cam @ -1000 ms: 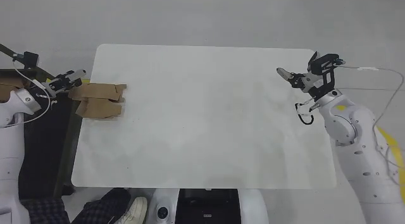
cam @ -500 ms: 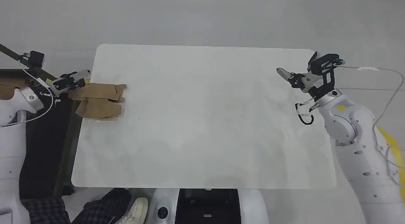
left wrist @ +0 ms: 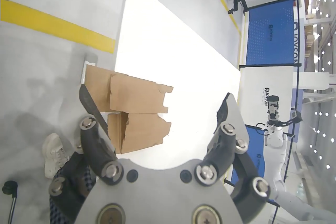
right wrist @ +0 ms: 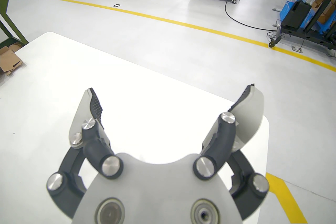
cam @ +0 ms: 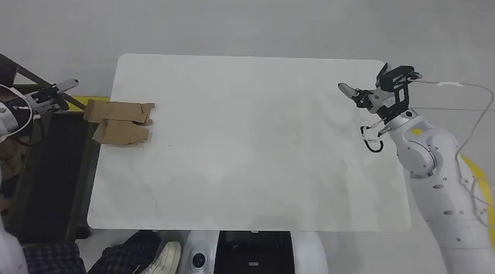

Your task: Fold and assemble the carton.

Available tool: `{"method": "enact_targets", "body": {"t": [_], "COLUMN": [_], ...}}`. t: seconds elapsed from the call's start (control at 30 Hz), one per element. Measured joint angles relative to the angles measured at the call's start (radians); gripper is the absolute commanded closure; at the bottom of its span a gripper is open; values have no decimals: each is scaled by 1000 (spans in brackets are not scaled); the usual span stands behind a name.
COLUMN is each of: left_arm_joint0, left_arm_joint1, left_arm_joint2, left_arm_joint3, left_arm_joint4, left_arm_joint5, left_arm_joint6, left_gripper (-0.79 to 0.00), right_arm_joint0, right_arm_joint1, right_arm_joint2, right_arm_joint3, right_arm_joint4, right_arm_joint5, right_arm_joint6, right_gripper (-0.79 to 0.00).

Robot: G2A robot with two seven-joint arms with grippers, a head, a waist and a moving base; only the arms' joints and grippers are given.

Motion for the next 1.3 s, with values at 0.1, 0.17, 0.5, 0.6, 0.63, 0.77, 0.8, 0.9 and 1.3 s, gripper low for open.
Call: {"method": "enact_targets", "body": {"t": [0.1,0.17,0.5,0.6,0.63,0.77,0.8,0.9,1.3], "left_arm_joint0": [-49,-84,-211,-249,-262,-299,-305,-324,-364], "left_arm_joint1": [0,-1,-17,-28,-32,-46,-48,-55,-73], "left_arm_joint2": [34,57,175,207,219,253,261,284,325], "left_arm_joint3": [87,150,393,447,465,510,519,544,615], "left_arm_joint4": [21,39,160,168,171,182,188,211,216], "left_arm_joint5": [-8,-21,-111,-120,-125,-138,-139,-135,-131], "left_arm_joint6": [16,39,157,161,163,164,169,192,211], "left_gripper": [-785,-785,-785,-785,-785,-785,-785,-785,-440], "right_arm_joint0": [0,0,0,0,0,0,0,0,0], "right_arm_joint1": [0,0,0,0,0,0,0,0,0], "right_arm_joint2": [0,0,0,0,0,0,0,0,0], "right_arm_joint3": [0,0,0,0,0,0,0,0,0], "right_arm_joint4": [0,0,0,0,0,0,0,0,0], "right_arm_joint5": [0,0,0,0,0,0,0,0,0], "right_arm_joint6": [0,0,0,0,0,0,0,0,0], "right_gripper": [-785,-785,-785,-785,-785,-785,-785,-785,-785]}}
